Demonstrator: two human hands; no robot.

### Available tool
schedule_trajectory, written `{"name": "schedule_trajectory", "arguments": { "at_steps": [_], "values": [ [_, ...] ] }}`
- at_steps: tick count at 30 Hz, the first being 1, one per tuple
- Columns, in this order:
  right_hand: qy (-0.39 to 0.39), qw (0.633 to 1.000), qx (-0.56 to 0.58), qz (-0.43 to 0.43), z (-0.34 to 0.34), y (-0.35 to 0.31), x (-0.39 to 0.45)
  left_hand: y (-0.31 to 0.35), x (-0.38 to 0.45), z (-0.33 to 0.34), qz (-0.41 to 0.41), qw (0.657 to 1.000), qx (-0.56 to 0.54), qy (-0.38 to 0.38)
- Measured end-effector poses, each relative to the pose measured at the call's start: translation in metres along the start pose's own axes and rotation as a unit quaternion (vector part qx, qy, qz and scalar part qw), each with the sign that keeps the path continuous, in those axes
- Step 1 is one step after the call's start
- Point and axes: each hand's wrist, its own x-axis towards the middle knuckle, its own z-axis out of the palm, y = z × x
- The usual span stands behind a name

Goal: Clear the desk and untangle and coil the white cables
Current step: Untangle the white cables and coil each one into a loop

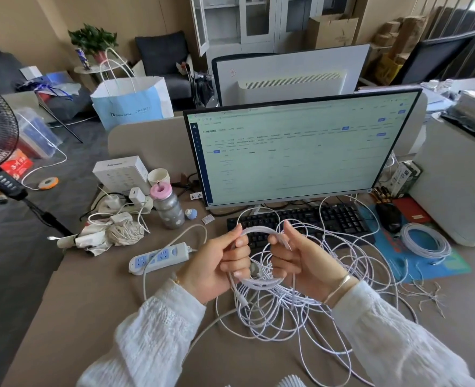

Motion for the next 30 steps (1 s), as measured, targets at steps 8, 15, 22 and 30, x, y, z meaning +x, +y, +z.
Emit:
{"name": "schedule_trajectory", "arguments": {
  "at_steps": [8, 15, 22, 30],
  "values": [
    [0.079, 0.994, -0.068, -0.015, 0.001, -0.002, 0.003, -0.001, 0.003, 0.004, -0.031, 0.997, 0.02, -0.066],
    [0.037, 0.993, -0.103, -0.044, -0.005, 0.005, 0.007, 0.018, 0.001, 0.012, 0.03, 0.999, 0.037, 0.005],
    [0.06, 0.903, -0.426, 0.017, -0.04, 0.039, 0.006, 0.066, -0.021, 0.006, 0.135, 0.988, 0.036, 0.064],
    [0.134, 0.845, -0.516, -0.038, -0.06, 0.04, 0.003, 0.073, -0.028, -0.014, 0.179, 0.98, 0.016, 0.085]
  ]
}}
